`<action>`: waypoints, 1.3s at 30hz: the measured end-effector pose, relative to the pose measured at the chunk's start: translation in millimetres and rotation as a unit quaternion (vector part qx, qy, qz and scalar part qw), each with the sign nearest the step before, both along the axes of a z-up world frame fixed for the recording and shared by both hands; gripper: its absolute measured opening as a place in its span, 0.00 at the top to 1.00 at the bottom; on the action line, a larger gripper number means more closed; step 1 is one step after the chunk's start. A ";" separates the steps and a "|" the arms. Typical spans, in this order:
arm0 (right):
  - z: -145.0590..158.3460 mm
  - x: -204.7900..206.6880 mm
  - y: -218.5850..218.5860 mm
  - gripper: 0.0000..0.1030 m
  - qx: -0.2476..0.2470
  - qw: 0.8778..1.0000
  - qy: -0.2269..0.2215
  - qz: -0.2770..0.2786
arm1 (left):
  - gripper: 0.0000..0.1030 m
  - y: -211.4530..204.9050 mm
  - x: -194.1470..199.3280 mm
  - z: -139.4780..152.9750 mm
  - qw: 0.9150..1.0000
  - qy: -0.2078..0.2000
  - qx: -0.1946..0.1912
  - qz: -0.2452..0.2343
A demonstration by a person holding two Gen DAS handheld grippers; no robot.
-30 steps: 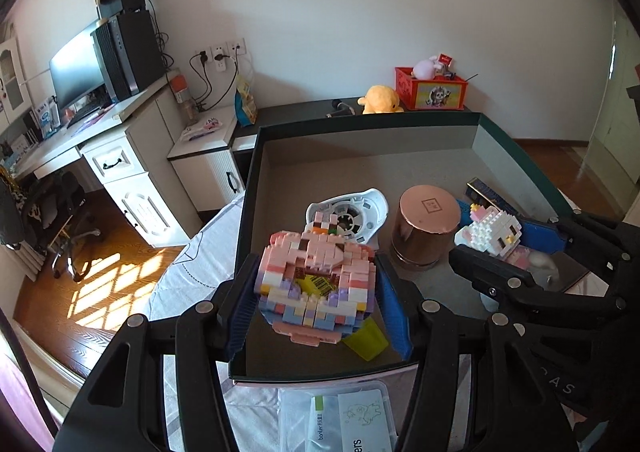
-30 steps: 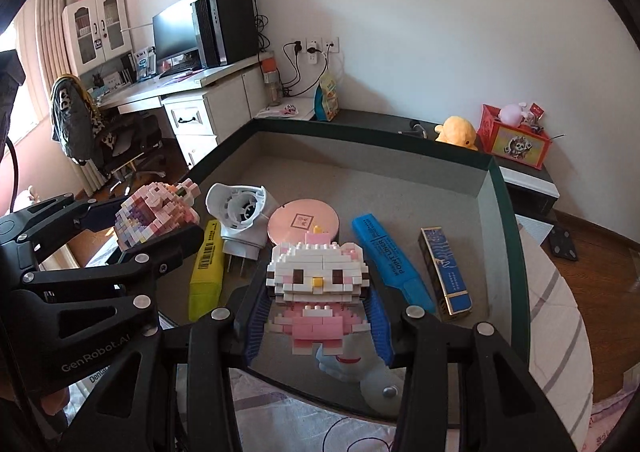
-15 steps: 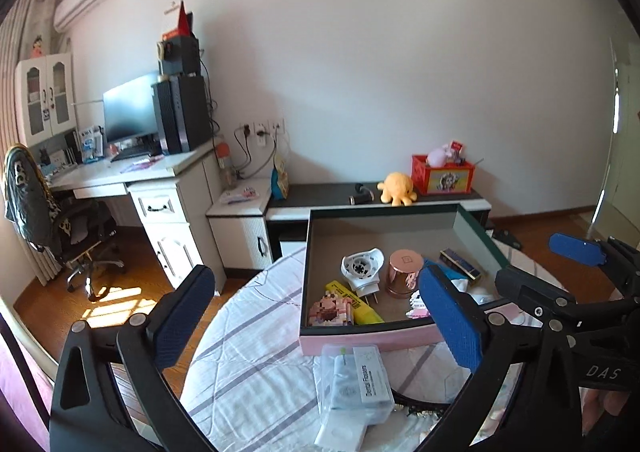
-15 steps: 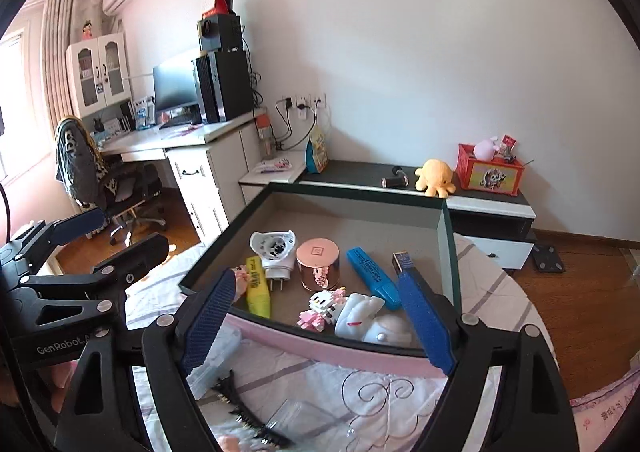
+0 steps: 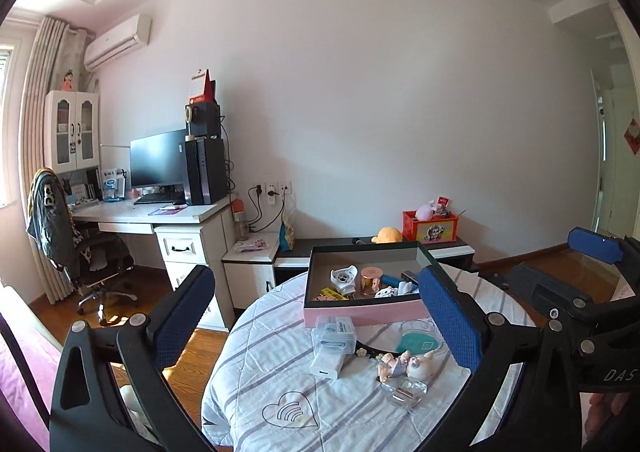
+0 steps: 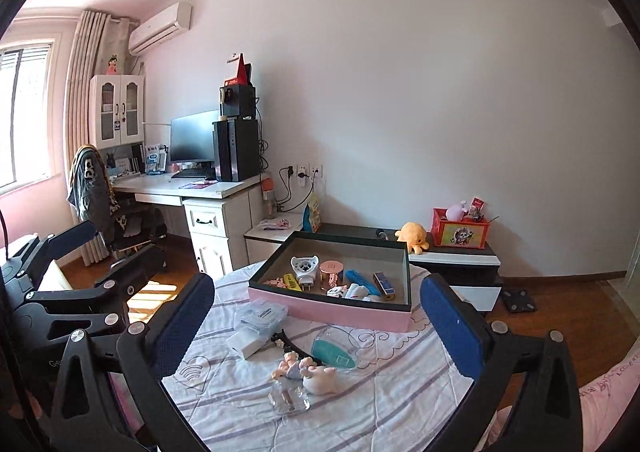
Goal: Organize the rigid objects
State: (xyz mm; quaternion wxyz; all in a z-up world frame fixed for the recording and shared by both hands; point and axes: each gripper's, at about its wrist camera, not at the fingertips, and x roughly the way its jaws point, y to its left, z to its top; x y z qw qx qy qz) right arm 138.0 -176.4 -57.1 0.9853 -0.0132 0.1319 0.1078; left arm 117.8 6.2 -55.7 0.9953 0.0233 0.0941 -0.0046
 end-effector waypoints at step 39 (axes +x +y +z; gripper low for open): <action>-78.8 -23.8 -14.0 0.00 -0.001 0.997 0.066 -0.030 | 0.00 -16.6 -4.4 -80.5 0.995 0.090 0.028 -0.029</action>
